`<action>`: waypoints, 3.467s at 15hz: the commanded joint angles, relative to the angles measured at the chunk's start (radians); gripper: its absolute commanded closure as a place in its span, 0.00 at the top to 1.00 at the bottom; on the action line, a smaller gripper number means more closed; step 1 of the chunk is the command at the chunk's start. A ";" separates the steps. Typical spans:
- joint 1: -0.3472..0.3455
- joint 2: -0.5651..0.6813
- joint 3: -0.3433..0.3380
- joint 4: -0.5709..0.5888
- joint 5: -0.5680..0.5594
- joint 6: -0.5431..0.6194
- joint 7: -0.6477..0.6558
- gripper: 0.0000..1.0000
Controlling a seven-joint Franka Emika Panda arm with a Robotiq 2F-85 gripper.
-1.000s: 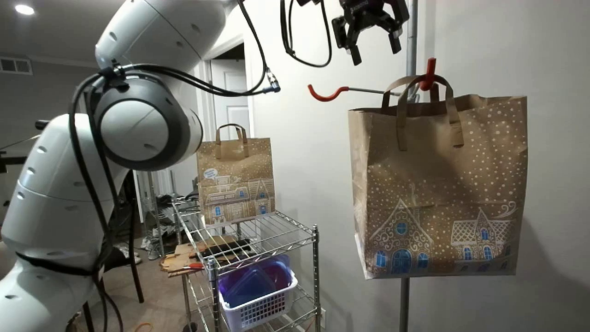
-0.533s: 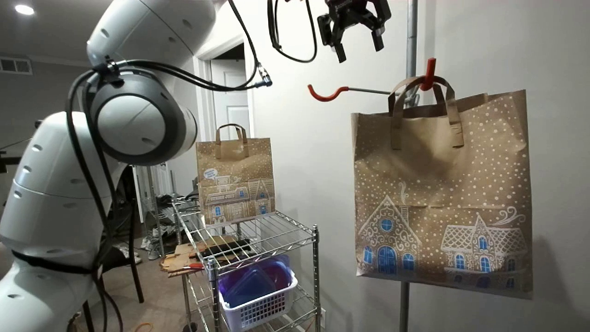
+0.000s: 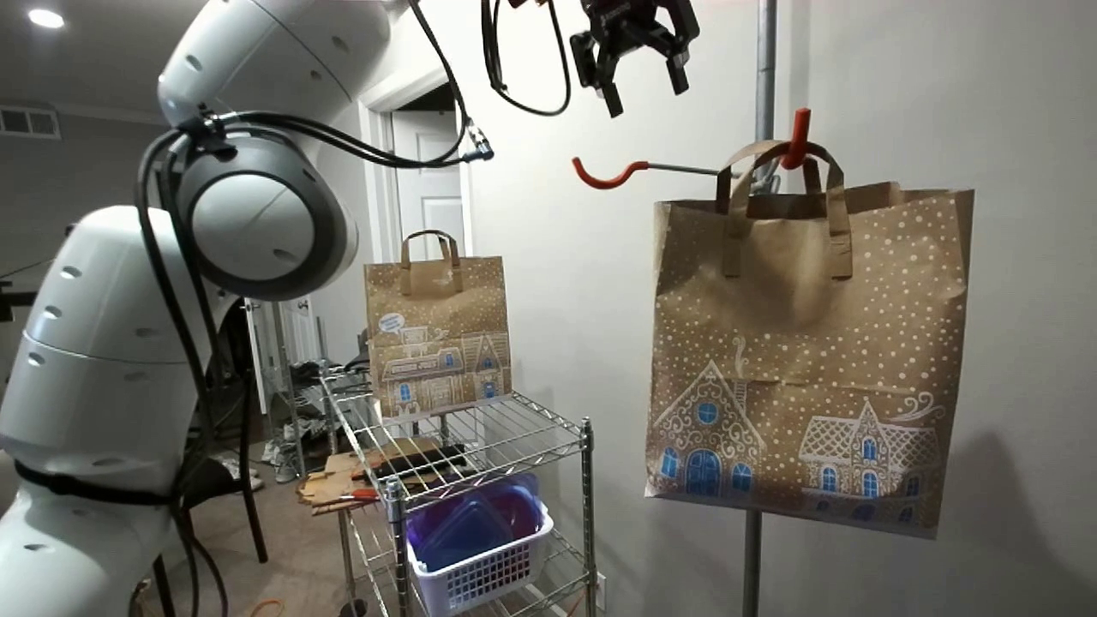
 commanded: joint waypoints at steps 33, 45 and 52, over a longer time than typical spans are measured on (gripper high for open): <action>0.194 -0.023 0.008 0.040 -0.035 -0.016 0.299 1.00; 0.142 -0.082 0.010 0.075 0.038 -0.165 0.207 1.00; 0.065 -0.084 -0.016 0.074 0.033 -0.287 0.142 1.00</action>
